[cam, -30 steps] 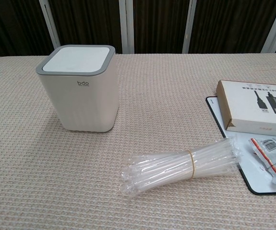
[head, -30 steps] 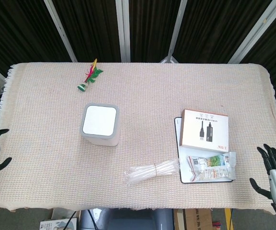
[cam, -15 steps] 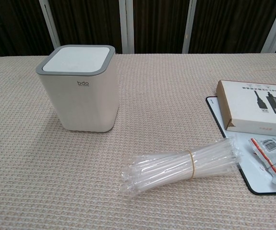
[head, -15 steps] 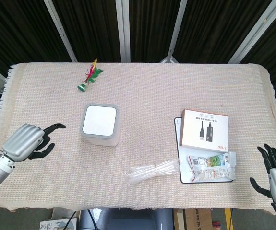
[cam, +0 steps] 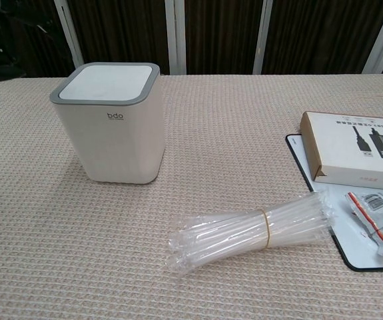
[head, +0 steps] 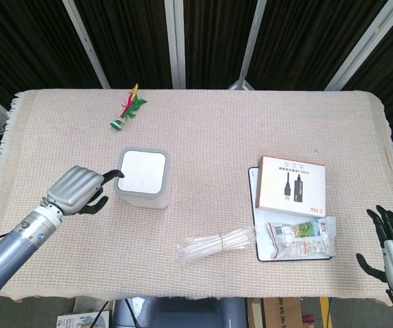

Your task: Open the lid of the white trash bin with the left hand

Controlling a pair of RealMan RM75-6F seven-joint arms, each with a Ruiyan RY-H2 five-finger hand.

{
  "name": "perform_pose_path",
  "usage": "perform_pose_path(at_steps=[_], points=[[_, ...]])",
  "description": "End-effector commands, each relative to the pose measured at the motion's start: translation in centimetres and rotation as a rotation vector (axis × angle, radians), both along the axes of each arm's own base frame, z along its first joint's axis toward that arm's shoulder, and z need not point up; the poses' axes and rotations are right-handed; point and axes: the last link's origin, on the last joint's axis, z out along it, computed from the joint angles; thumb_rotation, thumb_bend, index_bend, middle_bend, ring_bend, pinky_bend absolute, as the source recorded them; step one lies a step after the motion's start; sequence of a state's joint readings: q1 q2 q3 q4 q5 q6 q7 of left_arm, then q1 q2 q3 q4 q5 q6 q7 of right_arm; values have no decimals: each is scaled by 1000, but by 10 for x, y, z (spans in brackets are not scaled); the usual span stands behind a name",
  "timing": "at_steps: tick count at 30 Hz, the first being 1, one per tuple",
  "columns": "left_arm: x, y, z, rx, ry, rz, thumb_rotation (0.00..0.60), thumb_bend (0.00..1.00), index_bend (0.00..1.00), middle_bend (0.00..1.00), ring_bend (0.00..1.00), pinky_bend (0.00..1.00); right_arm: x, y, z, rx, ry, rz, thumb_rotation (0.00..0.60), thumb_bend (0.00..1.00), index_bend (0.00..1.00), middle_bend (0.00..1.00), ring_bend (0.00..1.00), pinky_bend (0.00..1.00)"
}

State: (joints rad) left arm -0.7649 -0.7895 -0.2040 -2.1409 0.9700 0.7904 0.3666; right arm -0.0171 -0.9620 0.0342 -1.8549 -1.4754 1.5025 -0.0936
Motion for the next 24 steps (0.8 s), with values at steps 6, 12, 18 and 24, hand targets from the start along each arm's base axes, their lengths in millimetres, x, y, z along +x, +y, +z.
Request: perform_pose_path(at_steps=[6,12,18,24], points=[[22,-2,-45,-48,98,-13,600,646,239,900,800,733,-2,-1,2,-6,-3,-6,600,267,117,56,0,11],[24,-1,-61,-50,151,-14,600,646,239,900,801,733,-3,-1,2,-1,-1,-7,600,268,117,56,0,11],[23,-2,-68,-53,181,-3,600,646,246,897,802,733,-4,-1,3,-3,-1,-9,600,268,117,56,0,14],[45,-9,-38,67,77,-65,600,621,246,872,803,733,-4,-1,3,1,-1,-8,600,268,117,56,0,17]])
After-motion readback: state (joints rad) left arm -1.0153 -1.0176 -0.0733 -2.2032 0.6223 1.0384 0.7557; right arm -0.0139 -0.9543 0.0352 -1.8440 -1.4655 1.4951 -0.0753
